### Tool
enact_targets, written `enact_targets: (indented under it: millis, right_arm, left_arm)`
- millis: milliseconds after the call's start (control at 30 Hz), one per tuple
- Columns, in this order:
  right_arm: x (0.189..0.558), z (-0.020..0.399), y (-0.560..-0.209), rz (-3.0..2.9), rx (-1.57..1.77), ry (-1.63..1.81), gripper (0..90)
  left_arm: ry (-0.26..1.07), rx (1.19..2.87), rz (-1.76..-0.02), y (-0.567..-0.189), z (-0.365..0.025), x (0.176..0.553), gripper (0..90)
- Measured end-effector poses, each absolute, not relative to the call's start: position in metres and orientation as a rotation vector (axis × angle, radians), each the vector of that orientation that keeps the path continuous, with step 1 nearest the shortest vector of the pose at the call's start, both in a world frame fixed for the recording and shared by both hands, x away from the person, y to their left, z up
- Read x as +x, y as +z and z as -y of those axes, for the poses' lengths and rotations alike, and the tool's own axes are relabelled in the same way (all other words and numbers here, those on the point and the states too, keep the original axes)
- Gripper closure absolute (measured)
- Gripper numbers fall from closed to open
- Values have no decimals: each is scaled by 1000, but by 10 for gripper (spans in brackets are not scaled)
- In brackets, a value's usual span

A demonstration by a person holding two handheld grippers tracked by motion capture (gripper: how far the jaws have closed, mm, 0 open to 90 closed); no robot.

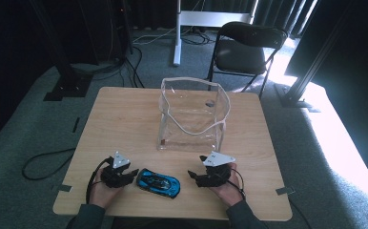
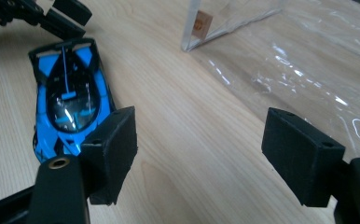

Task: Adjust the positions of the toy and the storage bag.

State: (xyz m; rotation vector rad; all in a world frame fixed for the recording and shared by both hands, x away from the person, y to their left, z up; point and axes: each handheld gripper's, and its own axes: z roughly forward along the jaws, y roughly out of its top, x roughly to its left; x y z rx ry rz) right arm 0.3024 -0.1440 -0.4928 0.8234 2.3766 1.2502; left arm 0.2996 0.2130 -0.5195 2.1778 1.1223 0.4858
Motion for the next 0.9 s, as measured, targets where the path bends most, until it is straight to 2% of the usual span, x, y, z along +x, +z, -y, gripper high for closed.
enact_targets:
  millis: [900]
  right_arm:
    - [267,122,-523,-2560,714,1241,180]
  left_arm:
    - [433,2251,-1005,-529,-177,292,520]
